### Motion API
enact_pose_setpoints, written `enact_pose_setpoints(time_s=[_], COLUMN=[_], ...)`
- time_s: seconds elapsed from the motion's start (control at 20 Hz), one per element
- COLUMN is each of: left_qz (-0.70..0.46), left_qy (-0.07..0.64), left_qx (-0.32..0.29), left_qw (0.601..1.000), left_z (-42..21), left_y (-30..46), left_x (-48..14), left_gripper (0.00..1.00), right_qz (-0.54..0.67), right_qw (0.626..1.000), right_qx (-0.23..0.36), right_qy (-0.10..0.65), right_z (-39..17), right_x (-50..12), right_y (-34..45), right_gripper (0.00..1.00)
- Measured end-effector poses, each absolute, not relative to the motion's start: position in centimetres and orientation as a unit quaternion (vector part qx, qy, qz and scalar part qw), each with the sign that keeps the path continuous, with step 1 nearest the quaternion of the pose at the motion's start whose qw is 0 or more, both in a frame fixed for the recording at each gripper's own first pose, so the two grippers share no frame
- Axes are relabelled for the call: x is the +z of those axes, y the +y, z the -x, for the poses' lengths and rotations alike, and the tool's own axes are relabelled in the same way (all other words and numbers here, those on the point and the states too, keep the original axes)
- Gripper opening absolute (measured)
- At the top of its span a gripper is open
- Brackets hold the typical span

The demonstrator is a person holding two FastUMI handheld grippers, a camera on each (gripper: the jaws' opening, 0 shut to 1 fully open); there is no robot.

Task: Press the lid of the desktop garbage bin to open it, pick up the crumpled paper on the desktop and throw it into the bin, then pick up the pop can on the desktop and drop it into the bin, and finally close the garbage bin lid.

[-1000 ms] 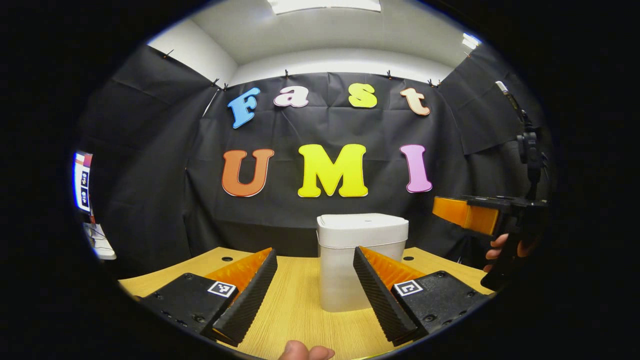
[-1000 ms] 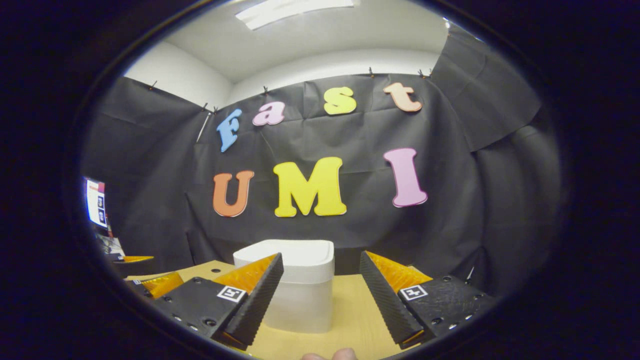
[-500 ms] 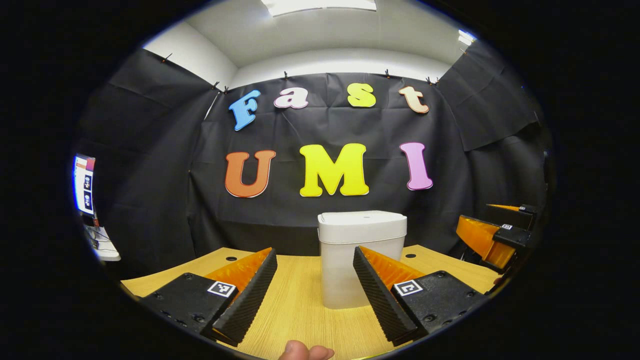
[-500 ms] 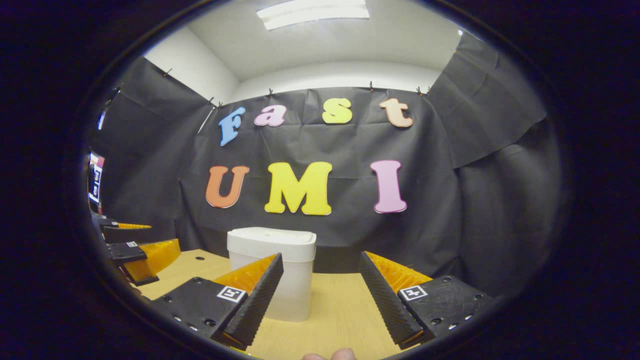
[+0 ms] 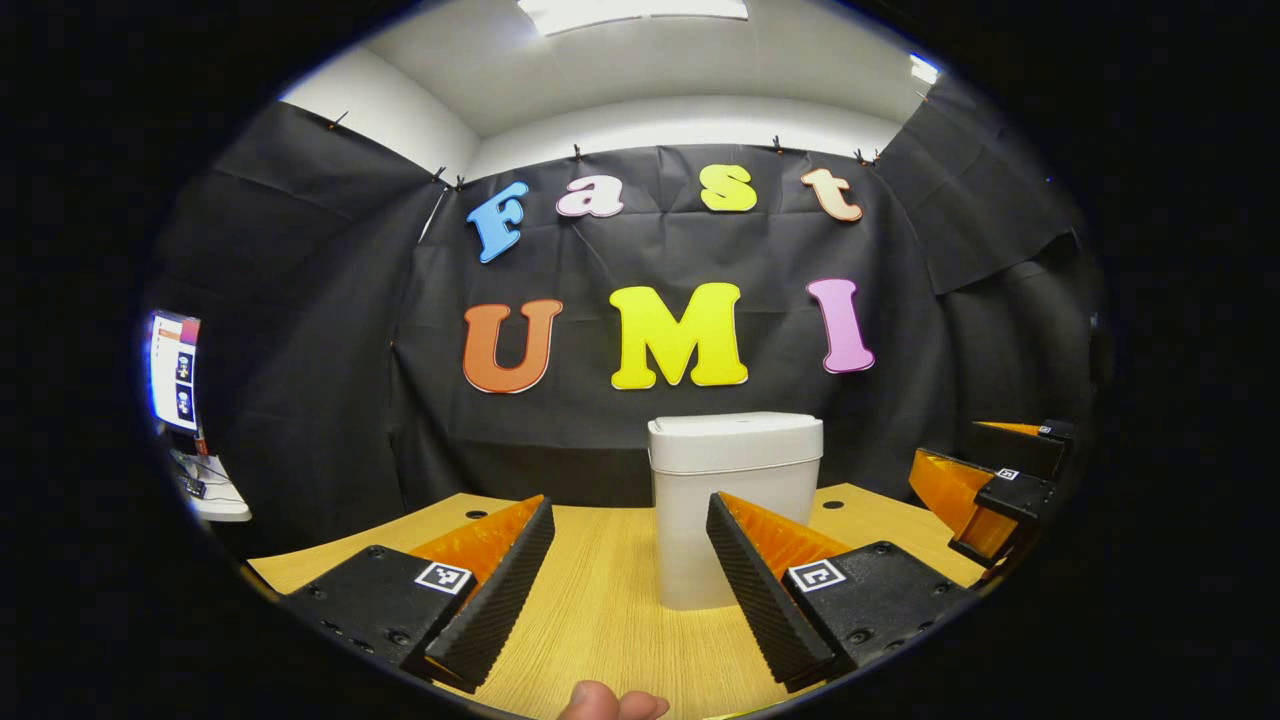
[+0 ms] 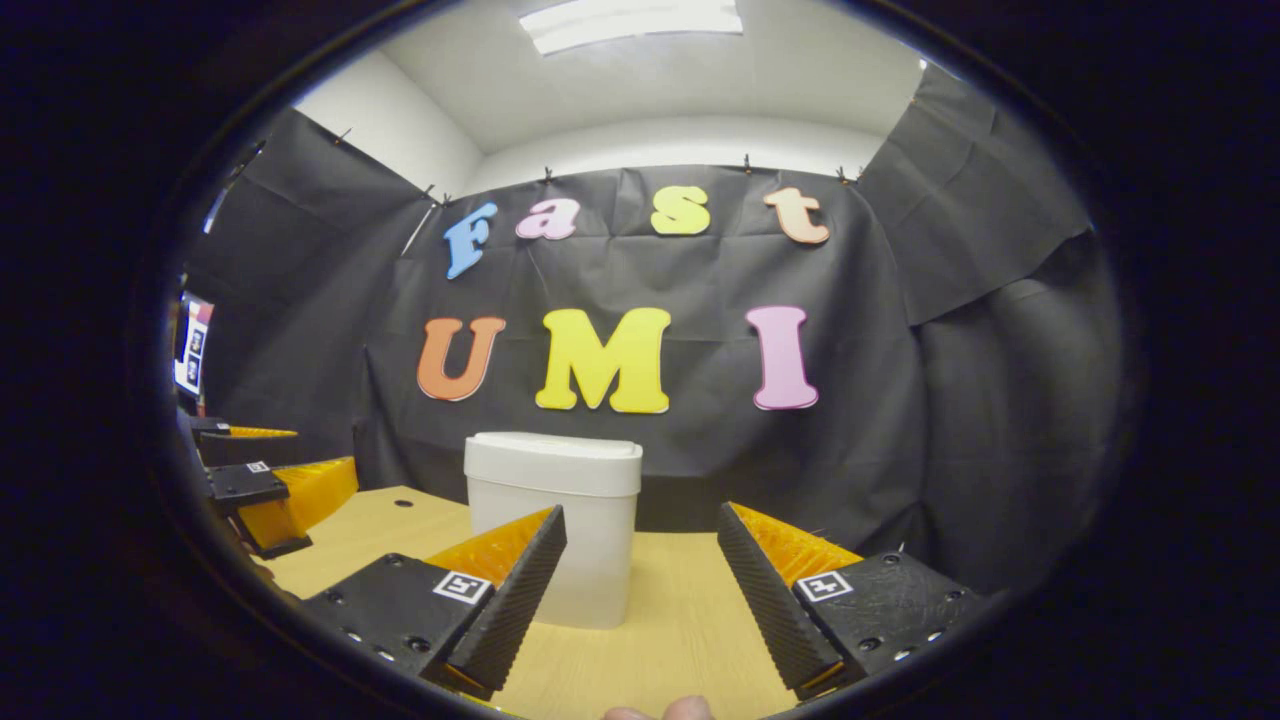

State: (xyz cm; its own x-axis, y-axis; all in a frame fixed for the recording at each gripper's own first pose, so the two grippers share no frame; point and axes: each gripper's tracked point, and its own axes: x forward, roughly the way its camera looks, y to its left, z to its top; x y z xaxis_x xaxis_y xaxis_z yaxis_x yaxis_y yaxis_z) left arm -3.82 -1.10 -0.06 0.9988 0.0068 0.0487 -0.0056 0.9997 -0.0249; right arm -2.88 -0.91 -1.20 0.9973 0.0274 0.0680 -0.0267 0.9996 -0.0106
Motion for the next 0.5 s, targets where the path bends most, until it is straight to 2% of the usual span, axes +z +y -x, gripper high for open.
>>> enact_pose_setpoints(time_s=[0.5], left_qz=[0.015], left_qy=[-0.026], left_qx=[0.005], left_qw=[1.0], left_z=[3.18], left_y=[-0.81], left_x=[-0.2], left_gripper=[0.99], right_qz=[0.004], right_qw=[0.999], right_qx=[0.004], right_qy=[-0.032], right_z=[2.46], right_x=[-1.34], right_y=[-1.11], right_gripper=[0.95])
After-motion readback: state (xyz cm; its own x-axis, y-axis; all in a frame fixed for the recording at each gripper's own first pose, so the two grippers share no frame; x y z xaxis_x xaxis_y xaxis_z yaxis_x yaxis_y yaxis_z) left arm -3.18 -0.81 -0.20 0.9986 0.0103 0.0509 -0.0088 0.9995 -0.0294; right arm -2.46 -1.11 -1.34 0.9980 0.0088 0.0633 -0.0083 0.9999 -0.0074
